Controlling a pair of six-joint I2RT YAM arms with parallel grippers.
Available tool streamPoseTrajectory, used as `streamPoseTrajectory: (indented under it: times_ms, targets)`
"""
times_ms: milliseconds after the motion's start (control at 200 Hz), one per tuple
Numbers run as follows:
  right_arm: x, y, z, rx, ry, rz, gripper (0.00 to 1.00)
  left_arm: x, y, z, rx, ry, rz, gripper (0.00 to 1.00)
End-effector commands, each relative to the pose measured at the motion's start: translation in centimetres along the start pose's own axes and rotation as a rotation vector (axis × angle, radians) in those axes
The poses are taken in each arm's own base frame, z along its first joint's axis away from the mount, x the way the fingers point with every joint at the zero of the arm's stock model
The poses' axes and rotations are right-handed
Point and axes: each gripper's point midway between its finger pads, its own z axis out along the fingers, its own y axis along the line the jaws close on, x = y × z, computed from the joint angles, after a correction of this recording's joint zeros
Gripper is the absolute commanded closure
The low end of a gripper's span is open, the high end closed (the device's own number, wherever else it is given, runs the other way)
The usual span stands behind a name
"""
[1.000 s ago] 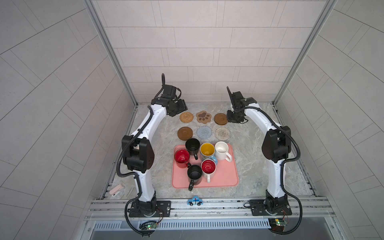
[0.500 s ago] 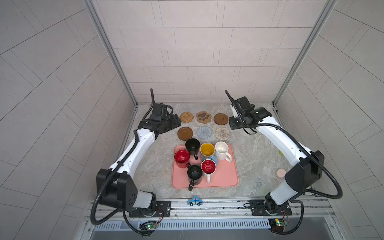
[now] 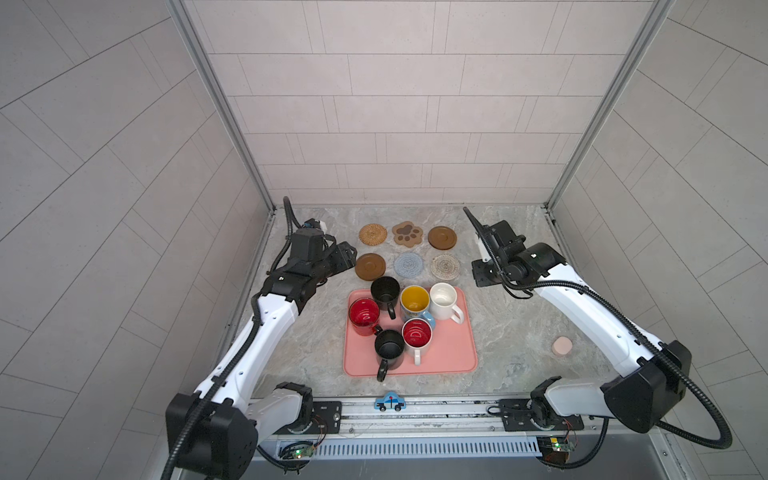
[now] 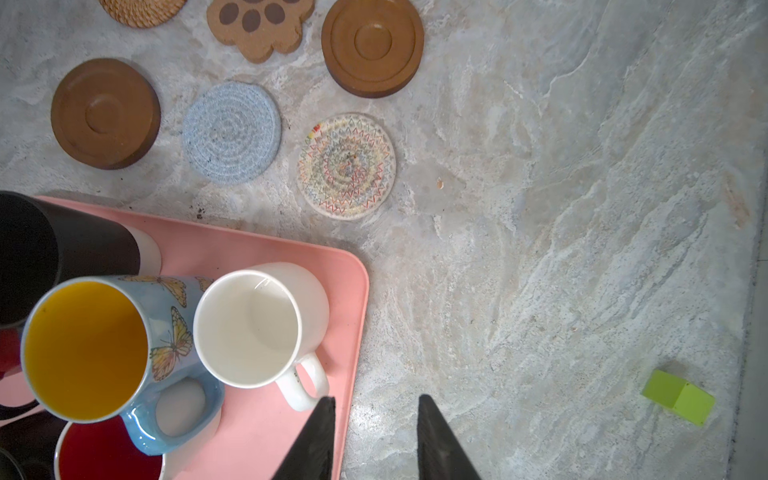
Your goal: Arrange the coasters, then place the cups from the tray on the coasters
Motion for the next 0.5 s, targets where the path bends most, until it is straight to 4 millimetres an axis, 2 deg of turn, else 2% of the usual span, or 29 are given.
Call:
streamPoseTrajectory:
  times_ms: [0, 240, 495]
  targets:
    - [1.2, 0.2, -0.6, 0.005, 0.002, 0.001, 0.63, -0.4, -0.5, -0.9, 0.04, -0.045, 0.028, 0.29]
    - [3.1, 0.6, 0.2, -0.009, 0.019, 0.0, 0.63, 0.8, -0.6, -1.8, 0.072, -0.037, 0.034, 0.29]
    - [3.5, 1.5, 0.9, -0.01, 0.052, -0.032, 0.63, 0.9, 0.1, -2.3, 0.057, -0.067, 0.038, 0.28]
